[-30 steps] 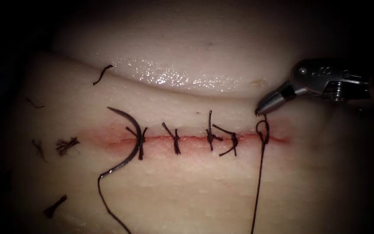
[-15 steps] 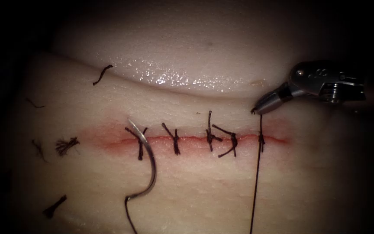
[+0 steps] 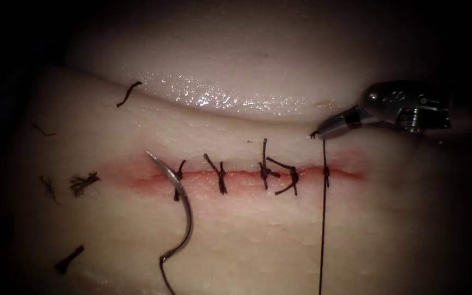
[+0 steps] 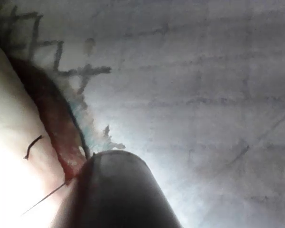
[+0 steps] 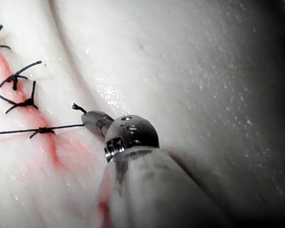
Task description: Wound Closure
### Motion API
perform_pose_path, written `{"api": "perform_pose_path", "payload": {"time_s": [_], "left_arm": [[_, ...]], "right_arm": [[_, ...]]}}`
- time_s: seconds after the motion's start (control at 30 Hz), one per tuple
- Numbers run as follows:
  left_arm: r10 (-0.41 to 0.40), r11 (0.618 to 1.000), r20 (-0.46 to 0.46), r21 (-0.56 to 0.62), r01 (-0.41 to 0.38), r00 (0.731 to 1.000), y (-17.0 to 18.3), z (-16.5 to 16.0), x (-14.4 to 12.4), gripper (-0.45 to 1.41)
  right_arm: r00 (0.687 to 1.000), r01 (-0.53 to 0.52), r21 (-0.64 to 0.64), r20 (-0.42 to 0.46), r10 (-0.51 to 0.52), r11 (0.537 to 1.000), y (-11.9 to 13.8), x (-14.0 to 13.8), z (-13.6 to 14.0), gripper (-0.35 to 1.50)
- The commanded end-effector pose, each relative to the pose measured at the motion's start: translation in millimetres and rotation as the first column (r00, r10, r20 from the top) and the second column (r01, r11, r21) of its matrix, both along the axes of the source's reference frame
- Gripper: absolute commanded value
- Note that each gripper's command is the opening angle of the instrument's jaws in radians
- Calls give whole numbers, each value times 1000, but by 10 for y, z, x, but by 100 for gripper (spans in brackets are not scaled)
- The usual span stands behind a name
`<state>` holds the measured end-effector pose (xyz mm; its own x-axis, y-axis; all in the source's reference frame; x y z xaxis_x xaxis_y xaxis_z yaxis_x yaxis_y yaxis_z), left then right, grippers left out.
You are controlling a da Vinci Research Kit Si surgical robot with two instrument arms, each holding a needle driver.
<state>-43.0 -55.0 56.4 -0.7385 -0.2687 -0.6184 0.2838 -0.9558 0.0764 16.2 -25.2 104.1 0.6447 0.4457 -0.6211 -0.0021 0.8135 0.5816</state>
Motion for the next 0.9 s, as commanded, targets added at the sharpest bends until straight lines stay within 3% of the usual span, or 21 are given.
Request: {"api": "perform_pose_path", "payload": {"time_s": [0.03, 0.23, 0.27, 0.3, 0.37, 0.47, 0.53, 0.6, 0.63, 0.73, 0.9], "left_arm": [[3, 1000, 5, 4, -3, 1000, -8, 4, -3, -45], [-7, 1000, 47, 30, 5, 999, 39, -21, 1, -45], [-15, 1000, 53, 27, 13, 999, 48, -24, 2, -45], [-40, 999, 83, 31, 37, 996, 81, -34, 3, -45], [-52, 998, 95, 34, 49, 994, 101, -38, 5, -45], [-97, 995, 120, 33, 94, 988, 148, -45, 14, -45], [-108, 994, 116, 31, 105, 987, 157, -46, 17, -45], [-176, 984, 118, 32, 174, 977, 205, -48, 32, -45], [-176, 984, 118, 32, 174, 977, 205, -48, 32, -45], [-220, 975, 109, 39, 217, 969, 237, -46, 42, -45], [-310, 951, 85, 11, 310, 947, 304, -27, 59, -45]], "right_arm": [[1000, 0, 2, -8, 0, 1000, -3, 6, 3, -35], [993, -70, 23, -89, 72, 997, -19, 6, -3, -35], [991, -79, 23, -104, 81, 997, -20, 6, -4, -27], [982, -137, 29, -123, 140, 990, -21, 4, -8, 51], [976, -182, 39, -114, 185, 983, -19, 2, -12, 96], [954, -270, 67, -120, 276, 961, -10, -8, -26, 128], [947, -288, 76, -125, 296, 955, -8, -11, -30, 130], [914, -370, 118, -134, 384, 921, 3, -35, -55, 131], [914, -370, 118, -134, 384, 921, 3, -35, -55, 131], [900, -408, 66, -138, 413, 911, -7, -45, -72, 128], [877, -441, 25, -203, 436, 897, -39, -32, -97, 121]]}}
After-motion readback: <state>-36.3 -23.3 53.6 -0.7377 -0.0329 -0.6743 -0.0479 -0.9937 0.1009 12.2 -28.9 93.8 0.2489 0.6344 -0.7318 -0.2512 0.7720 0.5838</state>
